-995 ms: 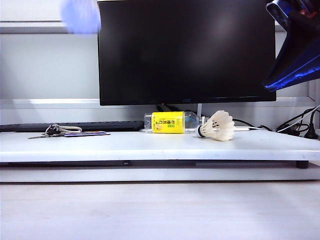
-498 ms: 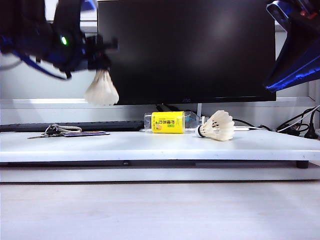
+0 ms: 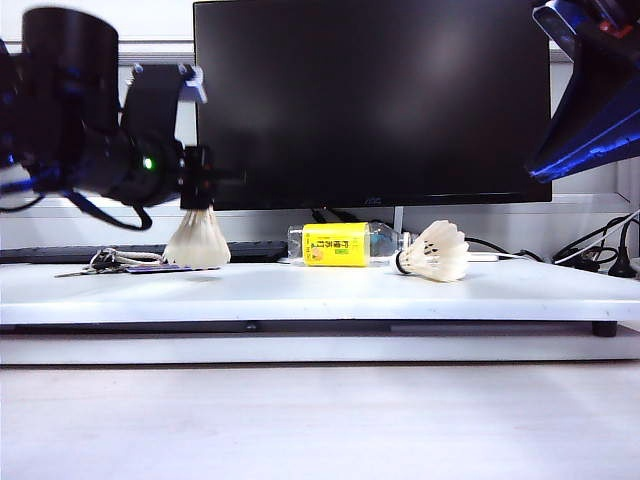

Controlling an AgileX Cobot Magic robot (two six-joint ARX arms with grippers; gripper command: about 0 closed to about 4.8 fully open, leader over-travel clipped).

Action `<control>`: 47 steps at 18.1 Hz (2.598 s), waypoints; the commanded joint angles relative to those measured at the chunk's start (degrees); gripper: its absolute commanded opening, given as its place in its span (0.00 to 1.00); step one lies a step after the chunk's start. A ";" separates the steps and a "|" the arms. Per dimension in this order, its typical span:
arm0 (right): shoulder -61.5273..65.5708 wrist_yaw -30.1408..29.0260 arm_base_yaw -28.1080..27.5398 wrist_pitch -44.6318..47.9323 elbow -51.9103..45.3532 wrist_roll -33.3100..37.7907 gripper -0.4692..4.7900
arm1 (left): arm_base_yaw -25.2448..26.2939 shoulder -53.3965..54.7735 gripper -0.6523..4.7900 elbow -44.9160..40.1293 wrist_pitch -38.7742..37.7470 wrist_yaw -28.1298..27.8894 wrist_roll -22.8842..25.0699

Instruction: Stack the badminton balls on the table vertically.

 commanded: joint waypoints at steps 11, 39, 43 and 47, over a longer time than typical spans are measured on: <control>-0.15 0.07 0.02 0.94 0.09 -0.22 0.19 | -0.04 0.66 0.36 0.00 -4.96 -0.13 0.37; 30.99 12.94 0.04 -32.85 44.26 -4.76 0.32 | -2.12 -52.41 0.75 -0.07 -81.55 13.35 -9.77; 45.97 12.92 1.14 -41.11 63.12 -5.84 0.32 | -2.12 -52.39 0.75 -0.07 -86.44 14.93 -9.53; 54.69 12.90 4.04 -44.02 76.32 -7.32 0.40 | -2.12 -52.39 0.75 -0.07 -88.48 17.00 -9.25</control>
